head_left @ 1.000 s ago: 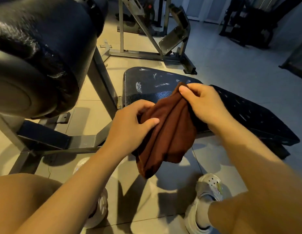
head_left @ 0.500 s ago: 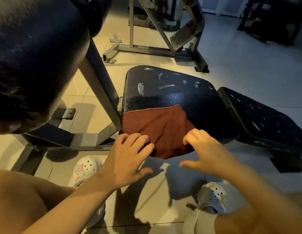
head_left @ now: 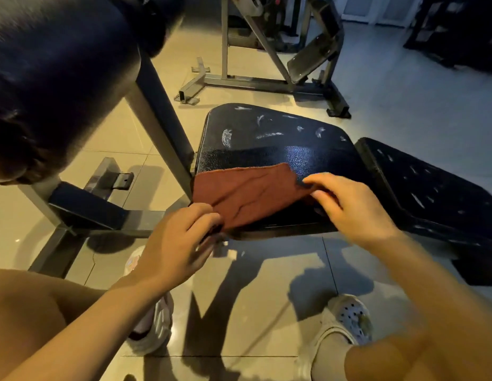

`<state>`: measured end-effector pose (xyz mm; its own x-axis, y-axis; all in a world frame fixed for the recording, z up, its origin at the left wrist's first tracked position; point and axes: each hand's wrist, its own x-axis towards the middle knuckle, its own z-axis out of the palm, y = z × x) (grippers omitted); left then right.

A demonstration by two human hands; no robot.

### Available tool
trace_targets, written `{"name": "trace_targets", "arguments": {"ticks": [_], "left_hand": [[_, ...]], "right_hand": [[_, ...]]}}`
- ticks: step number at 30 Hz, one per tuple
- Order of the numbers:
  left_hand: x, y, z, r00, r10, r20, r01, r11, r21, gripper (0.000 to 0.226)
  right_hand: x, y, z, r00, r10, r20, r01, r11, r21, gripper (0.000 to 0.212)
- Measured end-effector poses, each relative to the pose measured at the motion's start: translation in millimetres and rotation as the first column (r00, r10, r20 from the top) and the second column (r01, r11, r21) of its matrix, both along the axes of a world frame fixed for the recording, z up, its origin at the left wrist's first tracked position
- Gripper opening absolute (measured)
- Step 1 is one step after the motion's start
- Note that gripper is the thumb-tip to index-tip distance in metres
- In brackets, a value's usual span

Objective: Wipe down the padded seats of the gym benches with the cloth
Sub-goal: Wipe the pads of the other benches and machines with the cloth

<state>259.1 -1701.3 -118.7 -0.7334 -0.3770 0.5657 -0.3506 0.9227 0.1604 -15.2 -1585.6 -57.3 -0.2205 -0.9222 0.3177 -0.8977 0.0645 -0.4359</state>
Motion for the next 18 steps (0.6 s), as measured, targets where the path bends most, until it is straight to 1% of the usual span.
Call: {"name": "trace_targets", "arguments": {"ticks": [2,4,5,7,9,11,13,15,16,18], "left_hand": [[3.0,2.4,11.8,0.991,0.110,-0.075,-0.103,0.990,0.097,0.026],[3.0,2.3,28.3,0.962,0.244,-0.125,-0.219,0.959,0.182,0.024],[1.0,0.3,38.1,0.943,0.299,-0.144,-0.264,0.938,0.224,0.021],[-8.7,-7.8,60.1,0.916,0.362,-0.174,-0.296,0.902,0.314,0.013],[-25.0,-17.4,83.0,0.899,0.387,-0.206,-0.279,0.867,0.413,0.010],[-47.3,-26.6,107.1,0.907,0.374,-0.195,-0.248,0.846,0.472,0.009],[-72.3,-33.4,130.7,0.939,0.311,-0.144,-0.206,0.847,0.490,0.009],[-94.7,-38.4,153.8,0.964,0.237,-0.121,-0.146,0.850,0.506,0.008],[-104.2,-40.4,165.3,0.970,0.197,-0.139,-0.095,0.842,0.532,0.009],[-120.0,-39.4,185.2,0.968,0.106,-0.229,0.054,0.798,0.600,0.010]], "right_hand": [[-3.5,1.2,12.7,0.998,-0.060,0.021,0.061,0.996,-0.063,0.016],[-4.8,2.3,21.2,0.991,-0.094,-0.092,0.088,0.994,-0.072,0.010],[-3.9,2.6,24.1,0.980,-0.104,-0.169,0.094,0.994,-0.064,0.012],[-1.7,1.3,30.5,0.953,-0.129,-0.274,0.108,0.990,-0.089,0.017],[-1.8,-1.9,39.5,0.948,-0.178,-0.265,0.149,0.981,-0.128,0.020],[-9.3,-3.5,51.3,0.956,-0.225,-0.188,0.209,0.973,-0.101,0.019],[-23.8,2.4,64.1,0.957,-0.265,-0.119,0.264,0.964,-0.025,0.022],[-38.3,17.9,77.7,0.949,-0.304,-0.077,0.306,0.952,0.009,0.025],[-44.8,27.7,85.2,0.940,-0.334,-0.065,0.335,0.942,-0.001,0.025],[-56.3,47.5,99.2,0.919,-0.394,-0.034,0.391,0.918,-0.072,0.022]]}}
